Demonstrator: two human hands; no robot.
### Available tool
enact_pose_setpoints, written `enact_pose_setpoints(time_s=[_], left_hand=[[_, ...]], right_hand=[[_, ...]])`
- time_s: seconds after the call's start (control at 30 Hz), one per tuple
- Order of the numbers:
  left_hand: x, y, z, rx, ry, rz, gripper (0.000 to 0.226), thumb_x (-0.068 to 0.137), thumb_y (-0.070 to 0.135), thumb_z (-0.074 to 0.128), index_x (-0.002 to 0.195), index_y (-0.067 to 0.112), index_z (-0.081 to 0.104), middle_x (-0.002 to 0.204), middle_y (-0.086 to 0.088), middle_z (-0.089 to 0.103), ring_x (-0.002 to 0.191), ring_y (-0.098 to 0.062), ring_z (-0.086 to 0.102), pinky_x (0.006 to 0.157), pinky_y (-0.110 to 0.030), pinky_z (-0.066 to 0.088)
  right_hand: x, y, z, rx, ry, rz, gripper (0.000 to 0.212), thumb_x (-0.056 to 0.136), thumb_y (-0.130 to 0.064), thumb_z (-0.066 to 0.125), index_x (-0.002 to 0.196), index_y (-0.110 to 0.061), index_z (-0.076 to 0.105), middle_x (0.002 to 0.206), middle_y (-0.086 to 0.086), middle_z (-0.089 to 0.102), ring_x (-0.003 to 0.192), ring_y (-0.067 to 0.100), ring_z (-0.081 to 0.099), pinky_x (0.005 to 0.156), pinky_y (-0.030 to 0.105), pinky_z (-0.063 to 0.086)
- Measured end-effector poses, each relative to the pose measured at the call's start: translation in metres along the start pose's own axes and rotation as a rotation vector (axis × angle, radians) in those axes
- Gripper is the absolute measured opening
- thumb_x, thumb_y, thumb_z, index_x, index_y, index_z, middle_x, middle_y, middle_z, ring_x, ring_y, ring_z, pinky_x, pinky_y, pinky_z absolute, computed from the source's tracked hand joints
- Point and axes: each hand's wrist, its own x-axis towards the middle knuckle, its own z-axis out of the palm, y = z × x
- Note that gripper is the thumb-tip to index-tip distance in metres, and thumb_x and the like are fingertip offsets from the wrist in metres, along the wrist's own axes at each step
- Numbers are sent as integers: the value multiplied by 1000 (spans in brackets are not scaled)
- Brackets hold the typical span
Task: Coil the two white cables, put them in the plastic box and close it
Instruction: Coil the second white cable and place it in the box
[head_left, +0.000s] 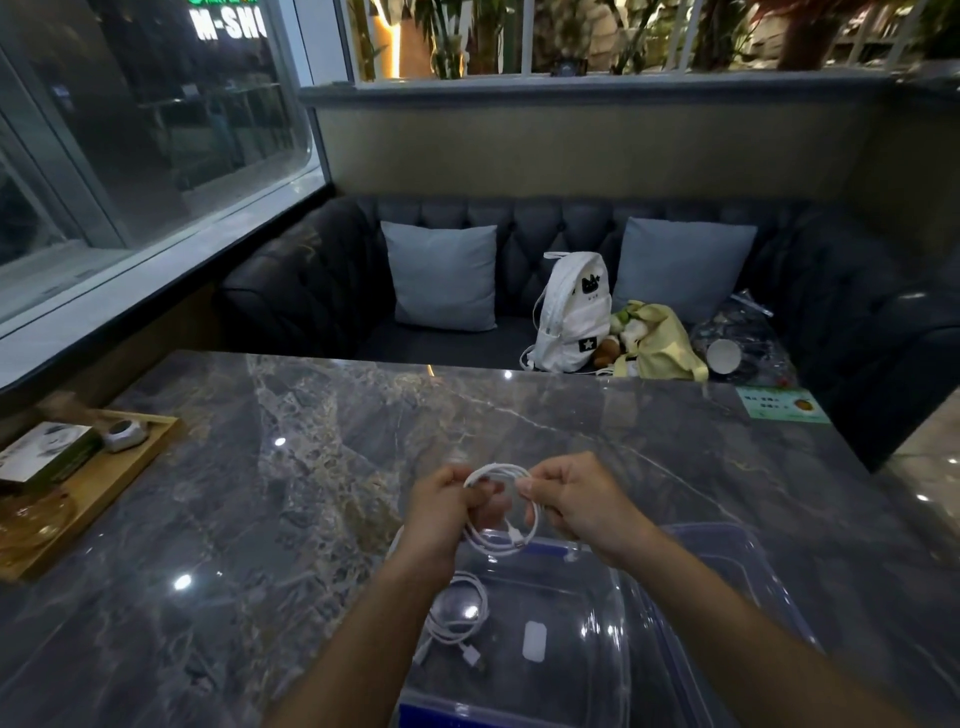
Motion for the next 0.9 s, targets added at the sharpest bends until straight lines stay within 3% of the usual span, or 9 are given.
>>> enact_pose_setpoints(time_s=[0.13,0.23,0.33,0.4,0.57,0.7,0.77,0.83,0.9], left_hand=[[-1,8,-12,-75,-198,64,33,68,11,67,100,0,65,96,-17,70,84,-20,68,76,-27,54],[-6,15,-31,242,-267,210,31,85,29,53,104,11,69,107,-8,71,101,-14,65,91,-23,47],[-10,22,-42,797,-322,471,19,86,19,62,90,37,68,91,9,70,86,3,62,78,-10,44],[-11,21,-47,851,-300,517,22,81,13,68,81,36,68,78,14,67,73,7,59,68,-6,41],[-13,13,-51,739,-100,465,9,69,10,77,73,18,75,69,3,70,61,-1,58,60,-14,43],[-18,6,-45,598,-33,309,56,71,0,75,120,19,57,106,9,56,73,-7,64,62,-12,49],[-25,-2,-41,417,95,226,63,76,-8,66,127,22,44,109,11,47,80,-8,63,59,-16,51],[-30,-7,-42,53,237,0,38,84,-3,57,119,6,46,93,-4,58,74,-16,63,60,-26,51],[-36,-6,-43,-306,111,-356,35,89,26,55,100,-8,56,72,-18,68,64,-27,68,63,-37,52]], right_hand=[[-1,1,-5,-2,26,11,26,86,-6,59,61,-2,59,36,-7,37,28,0,27,33,11,23],[-3,3,-12,25,18,24,24,86,-7,59,63,-2,60,40,-1,35,30,2,26,32,15,21],[-3,6,-10,18,-11,9,24,86,-6,59,63,-2,60,41,1,36,30,3,27,33,15,23],[-4,7,-7,-11,-39,-25,26,86,-7,60,59,-7,61,42,0,38,32,3,29,35,15,25],[-6,9,-1,-443,-28,-375,25,87,-10,59,62,-7,63,51,3,50,46,5,43,49,18,34],[-7,14,2,-806,163,-857,8,79,-1,61,77,1,69,62,13,67,50,24,62,43,26,48],[-9,14,2,-921,244,-1037,15,86,-1,54,82,-3,68,63,9,67,48,23,60,37,25,46],[-11,13,2,-993,308,-1164,29,93,-1,40,83,-6,67,64,5,67,46,17,56,37,23,42],[-13,12,4,-1013,316,-1230,33,93,-1,39,79,-7,69,63,4,65,46,16,53,39,24,40]])
